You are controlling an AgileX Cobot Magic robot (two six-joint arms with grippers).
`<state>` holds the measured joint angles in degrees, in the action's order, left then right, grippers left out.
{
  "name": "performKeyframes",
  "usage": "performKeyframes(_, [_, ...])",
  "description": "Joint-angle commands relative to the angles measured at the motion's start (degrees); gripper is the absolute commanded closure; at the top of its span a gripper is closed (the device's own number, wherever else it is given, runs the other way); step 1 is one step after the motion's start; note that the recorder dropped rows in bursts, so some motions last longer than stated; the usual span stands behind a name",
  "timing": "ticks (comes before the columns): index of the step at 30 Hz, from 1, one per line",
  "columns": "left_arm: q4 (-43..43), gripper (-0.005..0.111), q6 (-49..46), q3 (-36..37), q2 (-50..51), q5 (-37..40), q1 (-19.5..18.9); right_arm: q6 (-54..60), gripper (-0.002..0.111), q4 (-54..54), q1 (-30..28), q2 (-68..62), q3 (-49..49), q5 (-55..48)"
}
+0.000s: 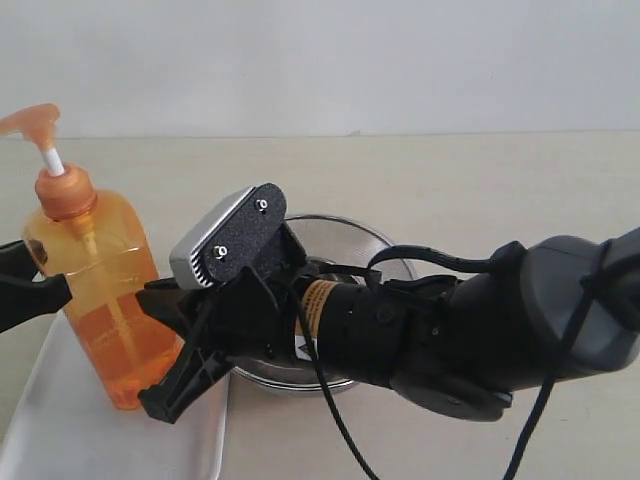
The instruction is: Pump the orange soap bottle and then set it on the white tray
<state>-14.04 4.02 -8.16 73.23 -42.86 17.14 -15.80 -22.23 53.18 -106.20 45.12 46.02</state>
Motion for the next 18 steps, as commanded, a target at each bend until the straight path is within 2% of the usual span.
performKeyframes(1, [-0.04, 0.102, 0.10, -0.62, 0.57, -0.26, 0.01, 1.84, 0.108, -0.36, 0.03, 0.13, 0.28, -0.03])
performKeyframes(4, [-2.48, 0.102, -2.60, -0.52, 0.57, 0.26, 0.01, 14.97, 0.108, 14.50, -0.07, 0.26, 0.28, -4.32])
performKeyframes(6, [-4.43, 0.102, -3.61, -0.52, 0.57, 0.26, 0.01, 19.00, 0.108, 17.45, -0.07, 0.26, 0.28, -3.15])
performKeyframes(14, [-5.58, 0.102, -3.61, -0.52, 0.57, -0.08, 0.01, 17.32, 0.108, 15.24, -2.42, -1.98, 6.04, -5.57])
performKeyframes(18, [-5.58, 0.102, -3.61, -0.52, 0.57, -0.47, 0.01, 11.41, 0.108, 9.67, -2.42, -4.22, 7.60, -5.34])
